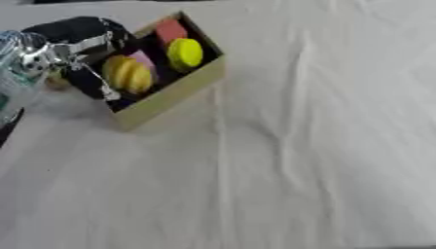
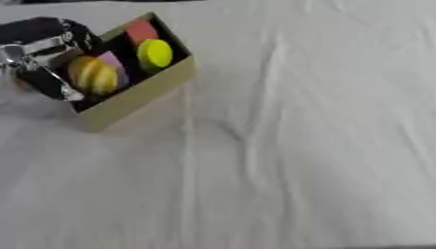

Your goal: Pick up objects on the table and place them in the box.

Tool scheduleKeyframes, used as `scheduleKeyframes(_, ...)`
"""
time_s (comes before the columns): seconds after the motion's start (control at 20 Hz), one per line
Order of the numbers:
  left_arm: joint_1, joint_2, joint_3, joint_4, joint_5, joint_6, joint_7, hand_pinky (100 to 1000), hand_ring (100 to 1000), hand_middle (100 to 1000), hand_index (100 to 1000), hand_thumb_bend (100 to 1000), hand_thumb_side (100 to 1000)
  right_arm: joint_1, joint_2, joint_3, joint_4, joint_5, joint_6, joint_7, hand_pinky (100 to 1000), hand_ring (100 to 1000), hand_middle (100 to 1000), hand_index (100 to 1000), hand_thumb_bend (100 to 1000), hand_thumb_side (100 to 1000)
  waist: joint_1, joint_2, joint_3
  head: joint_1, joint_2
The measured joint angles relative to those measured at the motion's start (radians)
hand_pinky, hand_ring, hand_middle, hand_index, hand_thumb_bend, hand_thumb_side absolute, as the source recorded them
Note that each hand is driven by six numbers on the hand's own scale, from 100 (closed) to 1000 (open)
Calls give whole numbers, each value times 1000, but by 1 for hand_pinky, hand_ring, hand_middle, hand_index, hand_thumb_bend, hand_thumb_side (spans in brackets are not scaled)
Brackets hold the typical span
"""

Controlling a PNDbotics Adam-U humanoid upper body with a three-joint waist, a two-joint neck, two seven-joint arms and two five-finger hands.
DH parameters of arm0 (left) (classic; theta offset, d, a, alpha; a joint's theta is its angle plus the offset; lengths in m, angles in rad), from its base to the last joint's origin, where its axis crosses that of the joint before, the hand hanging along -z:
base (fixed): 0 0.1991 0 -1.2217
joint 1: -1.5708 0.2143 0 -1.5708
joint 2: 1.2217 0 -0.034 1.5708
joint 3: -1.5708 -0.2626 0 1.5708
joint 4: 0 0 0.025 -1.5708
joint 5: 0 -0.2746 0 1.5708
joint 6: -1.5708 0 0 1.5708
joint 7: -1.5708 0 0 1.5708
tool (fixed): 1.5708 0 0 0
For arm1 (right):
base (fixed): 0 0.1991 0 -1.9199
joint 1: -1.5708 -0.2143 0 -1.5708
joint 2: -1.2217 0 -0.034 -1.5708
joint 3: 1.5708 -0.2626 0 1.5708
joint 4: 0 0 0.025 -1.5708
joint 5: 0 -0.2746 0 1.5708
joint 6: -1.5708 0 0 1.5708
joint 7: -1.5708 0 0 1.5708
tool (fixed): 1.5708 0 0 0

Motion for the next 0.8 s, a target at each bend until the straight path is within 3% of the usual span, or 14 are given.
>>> scheduleKeyframes(0.4, -2, 6, 52, -42, -5, 20, 55, 834, 821, 790, 892, 570, 257, 4, 0, 0, 0, 0, 3, 1, 866, 793, 719, 813, 100, 558, 3, 0, 7, -8, 0)
scheduleKeyframes(0.8, 28, 94, 137, -28, -8, 67, 47, 841, 837, 802, 895, 578, 214, 12, 0, -1, 0, 0, 3, -1, 867, 793, 719, 813, 100, 559, 9, 0, 15, -11, 0)
